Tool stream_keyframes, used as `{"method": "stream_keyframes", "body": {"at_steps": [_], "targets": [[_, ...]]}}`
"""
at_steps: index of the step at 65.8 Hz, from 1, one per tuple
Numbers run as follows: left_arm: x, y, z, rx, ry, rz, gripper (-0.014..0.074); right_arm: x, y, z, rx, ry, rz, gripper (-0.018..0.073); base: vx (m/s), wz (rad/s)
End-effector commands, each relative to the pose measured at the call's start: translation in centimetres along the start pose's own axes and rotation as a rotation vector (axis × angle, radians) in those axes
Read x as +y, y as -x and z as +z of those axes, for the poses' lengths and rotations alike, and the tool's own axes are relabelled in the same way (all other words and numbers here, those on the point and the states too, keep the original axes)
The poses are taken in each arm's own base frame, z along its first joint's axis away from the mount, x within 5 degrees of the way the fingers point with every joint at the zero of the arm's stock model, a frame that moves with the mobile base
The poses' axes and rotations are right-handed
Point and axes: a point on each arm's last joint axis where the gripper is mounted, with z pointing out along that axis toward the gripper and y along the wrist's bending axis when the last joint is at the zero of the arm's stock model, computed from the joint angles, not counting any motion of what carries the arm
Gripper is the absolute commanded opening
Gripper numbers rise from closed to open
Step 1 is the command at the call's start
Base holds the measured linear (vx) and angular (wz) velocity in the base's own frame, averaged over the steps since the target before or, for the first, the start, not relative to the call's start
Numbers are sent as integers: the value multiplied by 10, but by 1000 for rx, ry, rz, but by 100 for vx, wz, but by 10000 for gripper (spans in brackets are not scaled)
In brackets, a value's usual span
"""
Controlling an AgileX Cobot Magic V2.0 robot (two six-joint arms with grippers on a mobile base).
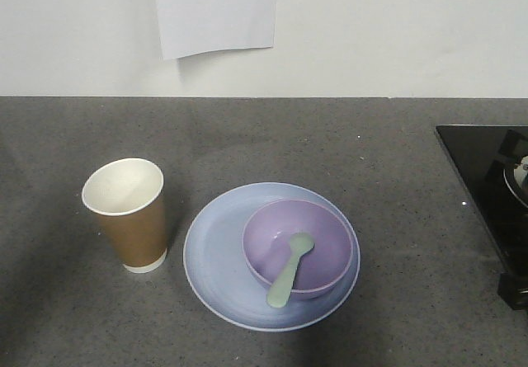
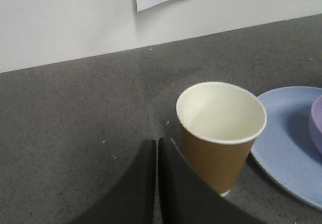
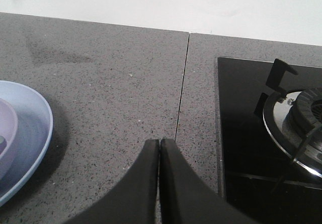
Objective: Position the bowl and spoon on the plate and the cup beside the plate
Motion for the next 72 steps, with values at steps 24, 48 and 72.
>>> {"method": "stream_keyframes", "body": {"at_steps": [24, 48, 72], "targets": [[13, -111, -9, -440, 130, -24, -7, -4, 14, -3, -87, -29, -3, -5, 0, 0], [14, -135, -22, -471, 197, -9, -7, -3, 14, -3, -87, -29, -3, -5, 0, 0], [15, -135, -21, -464, 198, -40, -7, -3, 14, -3, -85, -28, -3, -5, 0, 0]]}}
